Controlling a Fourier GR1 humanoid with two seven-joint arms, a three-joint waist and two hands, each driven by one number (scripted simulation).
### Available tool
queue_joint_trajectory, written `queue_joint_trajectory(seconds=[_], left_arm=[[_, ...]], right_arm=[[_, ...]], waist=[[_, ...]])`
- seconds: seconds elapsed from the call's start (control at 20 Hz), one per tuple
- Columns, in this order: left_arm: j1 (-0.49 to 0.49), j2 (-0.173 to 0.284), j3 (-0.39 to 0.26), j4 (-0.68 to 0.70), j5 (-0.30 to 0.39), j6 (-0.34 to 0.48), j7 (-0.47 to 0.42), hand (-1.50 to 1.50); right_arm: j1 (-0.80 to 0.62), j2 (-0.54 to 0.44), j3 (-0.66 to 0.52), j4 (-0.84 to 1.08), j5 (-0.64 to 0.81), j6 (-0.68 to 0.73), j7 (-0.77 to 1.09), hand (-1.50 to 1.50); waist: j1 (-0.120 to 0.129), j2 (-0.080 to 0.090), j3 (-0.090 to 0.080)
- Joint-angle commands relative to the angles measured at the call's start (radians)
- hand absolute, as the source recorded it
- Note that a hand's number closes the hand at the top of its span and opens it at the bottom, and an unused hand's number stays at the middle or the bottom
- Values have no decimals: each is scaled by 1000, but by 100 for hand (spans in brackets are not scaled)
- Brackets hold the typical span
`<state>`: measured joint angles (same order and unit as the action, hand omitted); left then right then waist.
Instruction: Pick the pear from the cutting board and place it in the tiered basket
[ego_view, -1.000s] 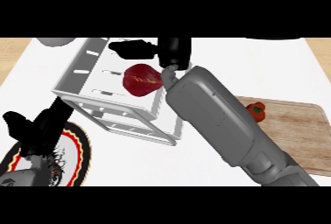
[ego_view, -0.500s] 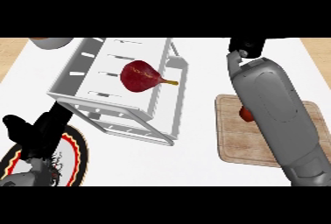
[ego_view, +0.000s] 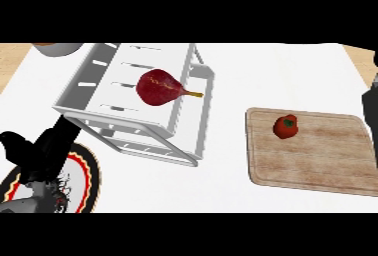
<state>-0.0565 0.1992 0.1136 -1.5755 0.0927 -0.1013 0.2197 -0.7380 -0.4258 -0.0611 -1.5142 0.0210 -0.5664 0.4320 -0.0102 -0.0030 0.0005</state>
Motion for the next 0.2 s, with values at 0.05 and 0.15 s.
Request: queue_joint_trajectory(seconds=[0.05,0.15], left_arm=[[-29,-2,-6,12,-17,7,13,0],[-23,4,4,-17,-11,4,39,0]], right_arm=[[115,-139,-149,-89,-138,177,-14,-150],[138,-112,-171,-41,-130,183,-78,-150]], waist=[[-1,1,0],[10,2,0]])
